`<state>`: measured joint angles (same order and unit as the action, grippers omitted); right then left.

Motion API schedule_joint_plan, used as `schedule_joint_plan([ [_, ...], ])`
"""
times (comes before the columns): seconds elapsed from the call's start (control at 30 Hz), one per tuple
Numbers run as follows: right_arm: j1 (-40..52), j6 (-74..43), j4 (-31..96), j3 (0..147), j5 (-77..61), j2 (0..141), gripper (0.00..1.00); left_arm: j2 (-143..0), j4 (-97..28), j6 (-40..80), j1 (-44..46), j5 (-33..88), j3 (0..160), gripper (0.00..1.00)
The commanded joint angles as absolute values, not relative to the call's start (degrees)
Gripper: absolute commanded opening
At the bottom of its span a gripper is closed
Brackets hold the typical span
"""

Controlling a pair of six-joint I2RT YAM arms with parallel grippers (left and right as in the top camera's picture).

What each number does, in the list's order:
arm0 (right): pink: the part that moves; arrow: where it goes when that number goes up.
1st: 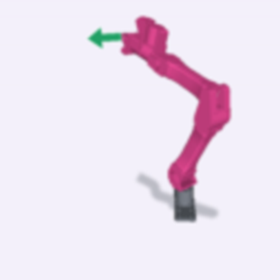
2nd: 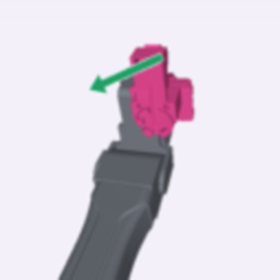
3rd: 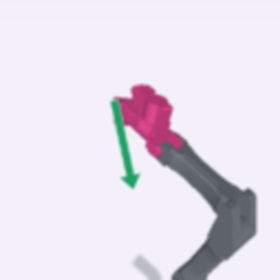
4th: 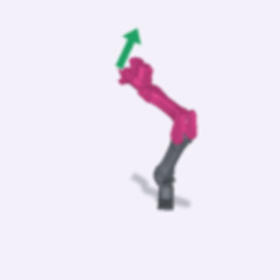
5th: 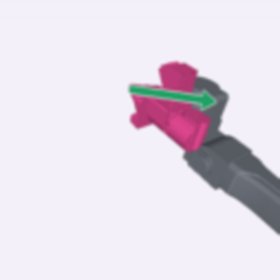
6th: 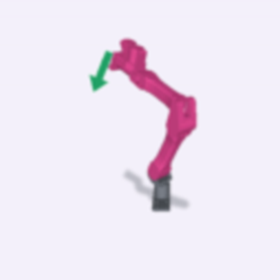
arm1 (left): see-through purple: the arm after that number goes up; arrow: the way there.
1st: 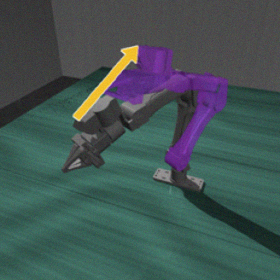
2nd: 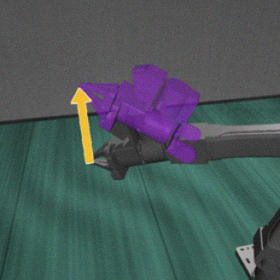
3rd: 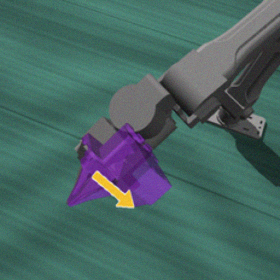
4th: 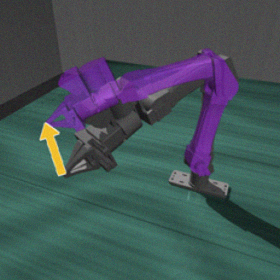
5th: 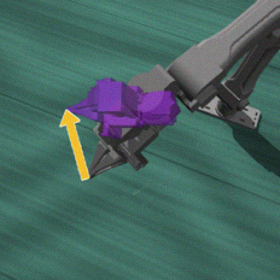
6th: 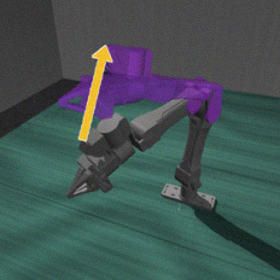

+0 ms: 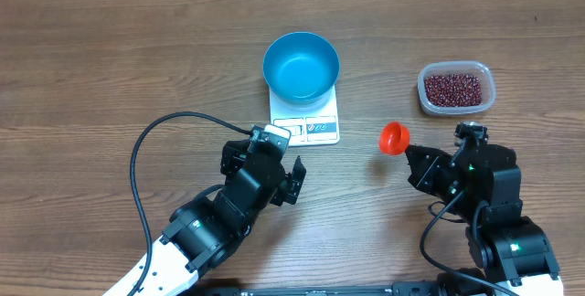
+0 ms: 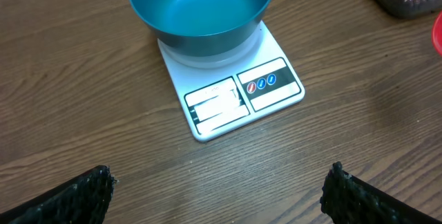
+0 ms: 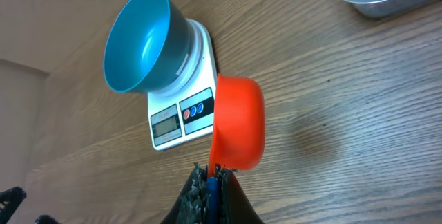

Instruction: Scoop item into bowl and weigh 150g on scale

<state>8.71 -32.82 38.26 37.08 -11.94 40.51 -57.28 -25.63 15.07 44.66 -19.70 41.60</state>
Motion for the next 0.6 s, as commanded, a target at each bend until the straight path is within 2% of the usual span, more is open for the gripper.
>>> schedule_joint_plan([
  [0.0, 8.88, -32.97, 37.93, 38.72, -10.07, 40.32, 0.04, -56.99, -25.54, 15.88, 45.04, -19.46, 41.23, 1.0],
  [0.27, 8.88, -32.73, 37.93, 38.72, -8.51, 40.32, 0.04, -56.99, -25.65, 15.88, 45.04, -19.46, 41.23, 1.0],
  [0.57, 8.88, -29.19, 38.28, 39.94, -0.64, 40.38, 0.04, -56.99, -25.65, 15.88, 45.04, -19.46, 41.23, 1.0],
])
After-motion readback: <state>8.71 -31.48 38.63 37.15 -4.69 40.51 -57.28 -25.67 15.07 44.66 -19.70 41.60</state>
